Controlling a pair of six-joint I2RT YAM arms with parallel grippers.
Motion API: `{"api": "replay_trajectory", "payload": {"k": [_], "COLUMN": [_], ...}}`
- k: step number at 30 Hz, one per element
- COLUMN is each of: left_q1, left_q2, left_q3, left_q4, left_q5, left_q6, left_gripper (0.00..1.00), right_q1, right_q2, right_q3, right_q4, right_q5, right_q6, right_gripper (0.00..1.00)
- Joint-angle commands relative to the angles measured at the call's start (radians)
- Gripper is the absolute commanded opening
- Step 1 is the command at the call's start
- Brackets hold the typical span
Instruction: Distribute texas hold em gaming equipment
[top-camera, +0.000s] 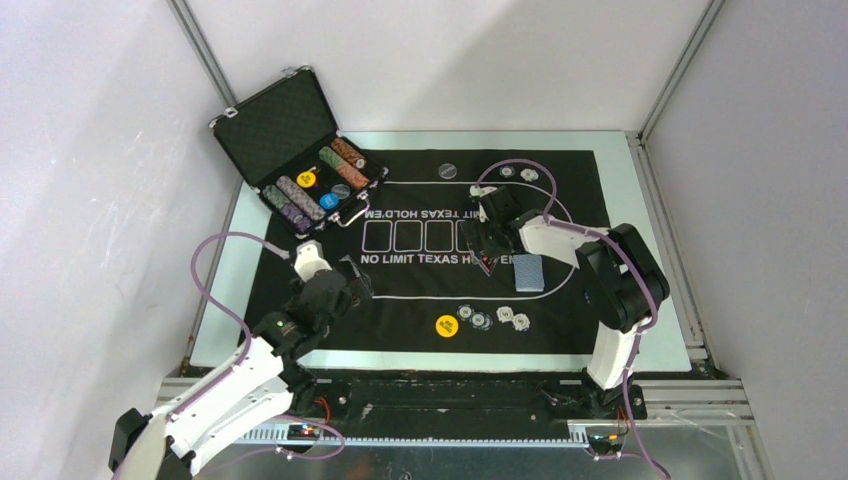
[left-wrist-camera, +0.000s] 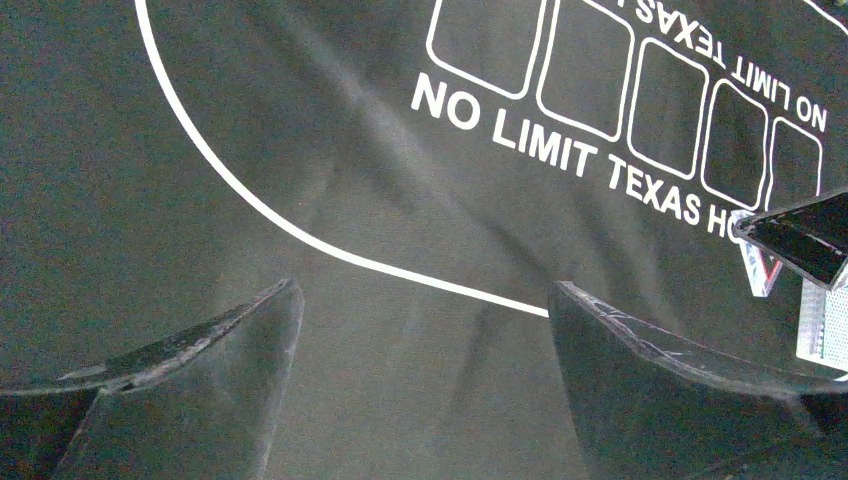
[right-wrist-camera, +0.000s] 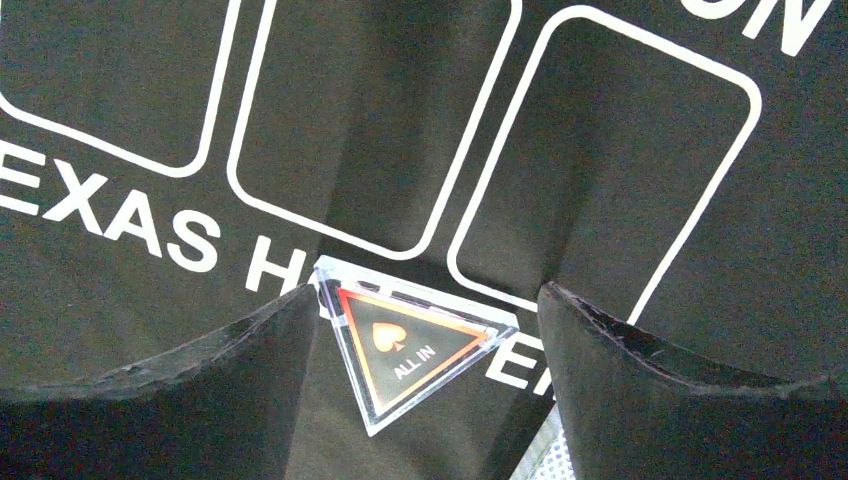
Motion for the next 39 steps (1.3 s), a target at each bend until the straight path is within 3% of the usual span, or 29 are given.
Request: {"api": "replay_trajectory", "payload": {"k": [1,8,15,22,33,39], "left_q1": [0.006,0.007,0.007,0.006,0.006,0.007], "left_q2": [-0.002,-0.002,-0.005,-0.006,-0.014,-0.014], "left_q3": [-0.005,-0.004,-0.005,-0.005,-0.006,-0.005], "left_q4": [0.033,0.032,0.03,0.028,0.025,0.024], "left_q5": [-0.001,0.001,-0.002,-0.003,-0.007,-0.007], "left_q6": [0.015,0.017,0.016,0.014,0.011,0.011], "left_gripper": [1.0,1.0,1.0,0.99,1.0,1.0], "right_q1": [0.02,0.049,0.073,0.087,0.181,0.254], "right_q2": [0.017,0.016,0.004,-0.031,-0.018,-0.014], "right_q3": [-0.031,-0.031,-0.032,-0.031,-0.031,-0.031], "right_q4": [-0.066,-0.073,-0.087,-0.079,-0.077,-0.051], "right_q5": [0.038,0.105,0.157,0.147,0.062,0.045], "right_q6": [0.016,0.026,0.033,0.09,0.217,0.328], "right_gripper": [0.81,0.75,0.63,0.55,0.56,0.62]}}
